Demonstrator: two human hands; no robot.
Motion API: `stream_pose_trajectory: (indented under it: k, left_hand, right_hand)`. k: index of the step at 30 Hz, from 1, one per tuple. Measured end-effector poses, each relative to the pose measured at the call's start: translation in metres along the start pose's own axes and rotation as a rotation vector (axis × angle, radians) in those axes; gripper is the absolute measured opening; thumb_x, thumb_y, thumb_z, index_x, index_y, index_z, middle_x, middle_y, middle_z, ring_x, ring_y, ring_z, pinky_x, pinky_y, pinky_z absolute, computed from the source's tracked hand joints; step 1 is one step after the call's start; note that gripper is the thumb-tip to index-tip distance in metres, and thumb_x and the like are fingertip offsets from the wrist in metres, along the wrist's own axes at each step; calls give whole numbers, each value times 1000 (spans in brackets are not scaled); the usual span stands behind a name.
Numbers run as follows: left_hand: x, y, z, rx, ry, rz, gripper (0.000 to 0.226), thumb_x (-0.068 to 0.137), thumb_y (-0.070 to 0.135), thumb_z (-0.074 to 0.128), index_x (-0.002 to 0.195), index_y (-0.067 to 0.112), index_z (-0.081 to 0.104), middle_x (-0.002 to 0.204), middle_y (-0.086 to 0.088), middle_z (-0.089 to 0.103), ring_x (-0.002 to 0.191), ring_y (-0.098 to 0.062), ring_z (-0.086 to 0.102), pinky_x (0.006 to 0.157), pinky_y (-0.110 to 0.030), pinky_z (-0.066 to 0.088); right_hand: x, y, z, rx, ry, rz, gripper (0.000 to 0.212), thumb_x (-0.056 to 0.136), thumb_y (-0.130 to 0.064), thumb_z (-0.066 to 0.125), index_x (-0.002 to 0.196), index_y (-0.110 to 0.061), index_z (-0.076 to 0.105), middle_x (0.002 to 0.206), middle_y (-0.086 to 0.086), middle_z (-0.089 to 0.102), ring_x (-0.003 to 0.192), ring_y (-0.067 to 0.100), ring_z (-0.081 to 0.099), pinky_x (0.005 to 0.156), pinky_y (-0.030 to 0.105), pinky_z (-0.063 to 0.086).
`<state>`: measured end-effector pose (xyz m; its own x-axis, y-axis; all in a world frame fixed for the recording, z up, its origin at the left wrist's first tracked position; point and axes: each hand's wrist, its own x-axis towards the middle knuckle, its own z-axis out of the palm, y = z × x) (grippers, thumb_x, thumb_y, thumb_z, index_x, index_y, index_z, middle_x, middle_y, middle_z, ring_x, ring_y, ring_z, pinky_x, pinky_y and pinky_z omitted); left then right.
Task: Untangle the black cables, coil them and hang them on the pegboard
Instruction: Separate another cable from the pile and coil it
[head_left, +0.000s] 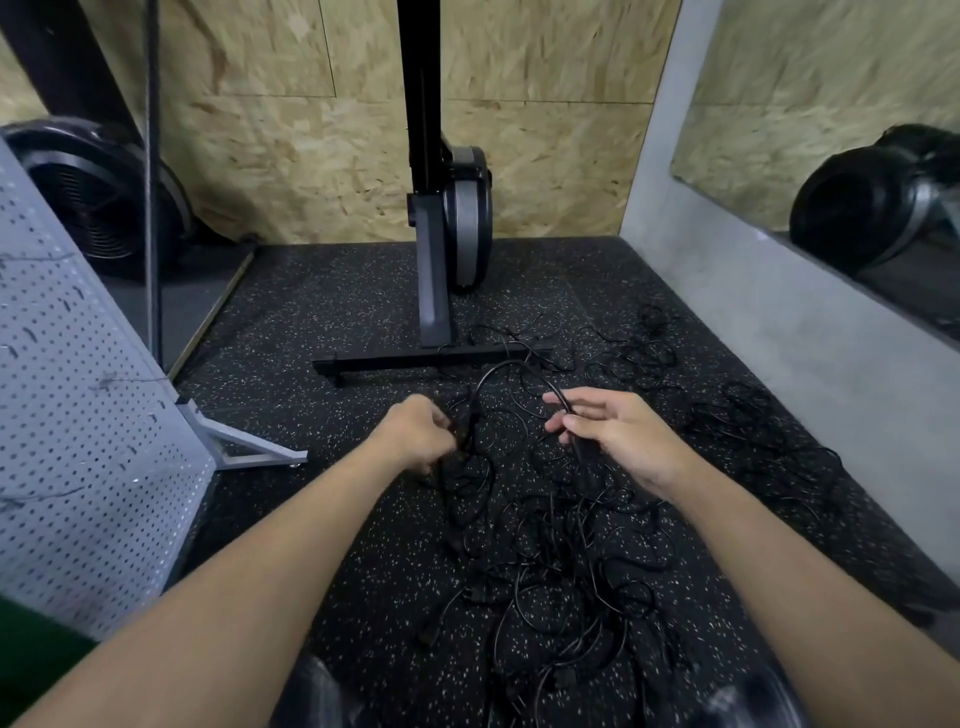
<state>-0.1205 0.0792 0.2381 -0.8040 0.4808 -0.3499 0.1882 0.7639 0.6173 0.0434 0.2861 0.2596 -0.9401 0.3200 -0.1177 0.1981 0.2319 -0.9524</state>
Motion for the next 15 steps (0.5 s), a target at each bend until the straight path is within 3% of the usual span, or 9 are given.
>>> stream_pose_trajectory:
  k: [2, 4, 6, 8, 10, 12, 15]
  left_hand:
    - [-11, -1, 3, 238, -61, -64, 37, 95, 8, 60, 132, 9, 58, 116, -11, 64, 82, -23, 68, 59, -30, 57]
    - [-18, 3, 3, 365, -95, -80, 39, 93, 15, 62, 131, 8, 54, 121, -11, 60, 99, -26, 66, 74, -34, 57]
    - [-16, 6, 3, 325, -54, -26, 62, 90, 26, 69, 144, 10, 45, 136, -11, 56, 118, -29, 60, 94, -38, 55]
    - [-16, 12, 3, 127, 38, 134, 73, 89, 31, 74, 152, 16, 40, 145, -7, 52, 129, -26, 55, 103, -35, 49]
    - [-19, 17, 2, -29, 78, 297, 49, 96, 29, 71, 142, 25, 53, 135, 2, 62, 118, -18, 61, 92, -25, 49]
    - [-20, 15, 3, -31, 54, 392, 24, 102, 29, 65, 126, 27, 67, 117, 9, 72, 108, -11, 66, 90, -23, 49]
    - [-22, 6, 4, -13, 37, 440, 20, 104, 31, 63, 104, 21, 79, 102, 15, 77, 99, -5, 69, 93, -29, 53]
  right_hand:
    - [1, -4, -3, 40, 20, -3, 32, 104, 4, 51, 120, -13, 72, 103, 8, 77, 89, 17, 72, 88, 32, 59]
    - [2, -9, -3, 86, 24, -10, 30, 104, 5, 46, 113, -8, 71, 93, 7, 73, 81, 20, 66, 81, 32, 57]
    - [2, -13, 1, 126, 14, -42, 29, 105, 1, 43, 108, -6, 71, 80, 2, 63, 74, 18, 56, 74, 33, 49]
    - [1, -16, 4, 113, 14, -98, 28, 109, -10, 43, 110, -7, 71, 74, -1, 54, 72, 16, 50, 72, 30, 45]
    - [-3, -21, 4, 88, 28, -163, 29, 111, -16, 44, 113, -10, 72, 72, -2, 49, 73, 15, 49, 73, 26, 46]
    - [-5, -24, 3, 154, 44, -198, 28, 111, -15, 45, 115, -9, 72, 72, -3, 46, 71, 13, 47, 72, 24, 46]
    - [-5, -22, 0, 267, 79, -191, 28, 110, -13, 46, 116, -9, 73, 73, -3, 47, 71, 12, 47, 73, 27, 44]
